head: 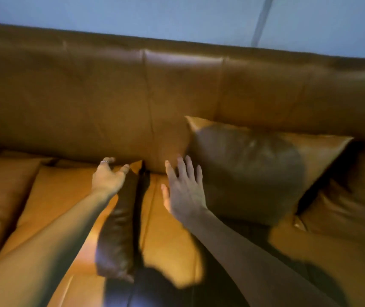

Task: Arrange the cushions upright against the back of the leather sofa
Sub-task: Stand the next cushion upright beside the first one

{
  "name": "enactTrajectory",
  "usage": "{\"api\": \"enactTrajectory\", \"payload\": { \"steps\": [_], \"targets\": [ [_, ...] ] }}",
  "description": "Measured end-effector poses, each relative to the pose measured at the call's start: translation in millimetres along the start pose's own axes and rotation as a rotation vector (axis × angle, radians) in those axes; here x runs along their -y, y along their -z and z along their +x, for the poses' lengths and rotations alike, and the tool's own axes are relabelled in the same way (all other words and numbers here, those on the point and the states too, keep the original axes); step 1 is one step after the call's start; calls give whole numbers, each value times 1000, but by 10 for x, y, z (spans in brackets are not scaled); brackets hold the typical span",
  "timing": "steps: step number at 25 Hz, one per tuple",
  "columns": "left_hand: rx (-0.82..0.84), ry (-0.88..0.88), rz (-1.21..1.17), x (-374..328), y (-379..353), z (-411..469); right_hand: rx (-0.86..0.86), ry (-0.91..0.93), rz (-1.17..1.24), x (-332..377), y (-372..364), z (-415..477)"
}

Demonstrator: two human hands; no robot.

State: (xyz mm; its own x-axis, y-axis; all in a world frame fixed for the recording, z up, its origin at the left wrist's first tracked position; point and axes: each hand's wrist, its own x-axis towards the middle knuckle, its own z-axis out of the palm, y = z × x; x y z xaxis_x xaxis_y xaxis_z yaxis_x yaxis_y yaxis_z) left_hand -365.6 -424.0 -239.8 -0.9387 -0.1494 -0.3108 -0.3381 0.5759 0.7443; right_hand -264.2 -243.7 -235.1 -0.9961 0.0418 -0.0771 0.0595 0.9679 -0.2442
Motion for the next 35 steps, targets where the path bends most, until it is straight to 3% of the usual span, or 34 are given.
{"api": "enactTrajectory", "payload": {
  "steps": [7, 12, 18, 21, 23, 29, 35],
  "targets": [
    [-7, 102, 112, 1131, 898, 808, 192, -44, 131, 1397, -939, 685],
    [10, 165, 369, 1957, 1258, 1369, 255, -391, 376, 1954, -1552, 1074],
    [82, 445, 4, 2240, 1437, 1769, 140, -841, 762, 1819, -1717, 1390],
    [87, 446, -131, 2225, 1431, 1766, 68, -999, 1029, 1621, -1965, 1432],
    [60, 390, -180, 2151, 1422, 1725, 33, -1004, 1066, 1530, -2077, 1438],
    [-30, 267, -336, 1442, 1453, 1618, -265, -876, 1180, 1520, -1079, 1305],
    [0, 94, -501, 491, 1402, 1532, -451, -696, 1305, 1106, -262, 1203]
  ]
}}
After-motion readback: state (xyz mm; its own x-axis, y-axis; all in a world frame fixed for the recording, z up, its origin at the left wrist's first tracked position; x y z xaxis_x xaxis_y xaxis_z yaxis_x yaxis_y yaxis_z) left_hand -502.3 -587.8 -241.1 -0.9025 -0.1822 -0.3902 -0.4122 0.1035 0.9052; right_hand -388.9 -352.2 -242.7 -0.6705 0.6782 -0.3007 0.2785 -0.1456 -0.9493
